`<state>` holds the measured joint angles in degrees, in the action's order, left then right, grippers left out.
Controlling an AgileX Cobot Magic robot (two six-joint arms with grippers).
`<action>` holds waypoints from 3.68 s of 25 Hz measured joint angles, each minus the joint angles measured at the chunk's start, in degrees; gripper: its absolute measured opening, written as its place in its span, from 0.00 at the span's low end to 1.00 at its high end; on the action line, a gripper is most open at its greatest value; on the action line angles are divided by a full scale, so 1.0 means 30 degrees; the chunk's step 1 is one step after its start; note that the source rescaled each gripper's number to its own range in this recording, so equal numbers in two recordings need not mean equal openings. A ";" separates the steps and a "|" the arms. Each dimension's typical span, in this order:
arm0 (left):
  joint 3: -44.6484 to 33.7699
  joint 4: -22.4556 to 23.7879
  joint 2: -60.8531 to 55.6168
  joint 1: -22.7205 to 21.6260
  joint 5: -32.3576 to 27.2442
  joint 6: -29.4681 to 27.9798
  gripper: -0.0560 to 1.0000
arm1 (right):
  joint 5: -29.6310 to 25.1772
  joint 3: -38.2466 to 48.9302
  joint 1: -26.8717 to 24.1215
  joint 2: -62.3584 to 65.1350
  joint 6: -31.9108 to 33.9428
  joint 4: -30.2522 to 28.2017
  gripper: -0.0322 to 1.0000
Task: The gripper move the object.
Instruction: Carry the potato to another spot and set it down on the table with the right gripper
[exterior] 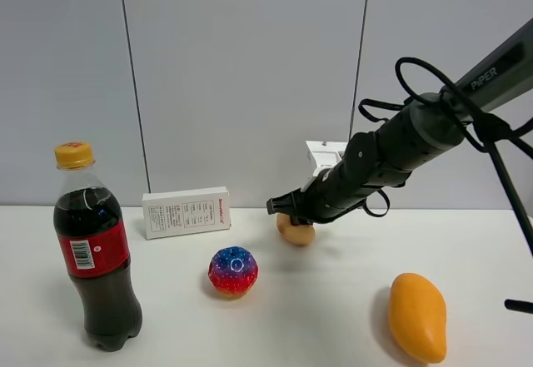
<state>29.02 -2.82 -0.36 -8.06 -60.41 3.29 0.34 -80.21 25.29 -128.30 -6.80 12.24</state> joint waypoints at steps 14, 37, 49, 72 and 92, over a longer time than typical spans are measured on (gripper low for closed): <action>0.0000 0.0000 0.0000 0.0000 0.0000 0.0000 1.00 | -0.2772 -0.0016 0.0000 0.1674 0.0645 -0.0894 0.04; 0.0000 0.0000 0.0000 0.0000 0.0000 0.0000 1.00 | -1.5745 -0.0016 0.3904 1.0695 -0.4294 0.0879 0.03; 0.0000 0.0000 0.0000 0.0000 0.0000 0.0000 1.00 | -1.8638 -0.0016 0.5265 0.8077 -0.5052 0.0192 0.03; 0.0000 0.0000 0.0000 0.0000 0.0000 0.0000 1.00 | -1.6790 -0.0016 0.5265 0.3508 -1.1402 -0.1840 0.03; 0.0000 0.0000 0.0000 0.0000 0.0000 0.0000 1.00 | -1.6589 -0.0016 0.5265 0.3294 -1.4156 -0.1591 0.03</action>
<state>29.02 -2.82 -0.36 -8.06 -60.41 3.29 -49.43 -80.26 41.08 -118.42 -49.27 7.47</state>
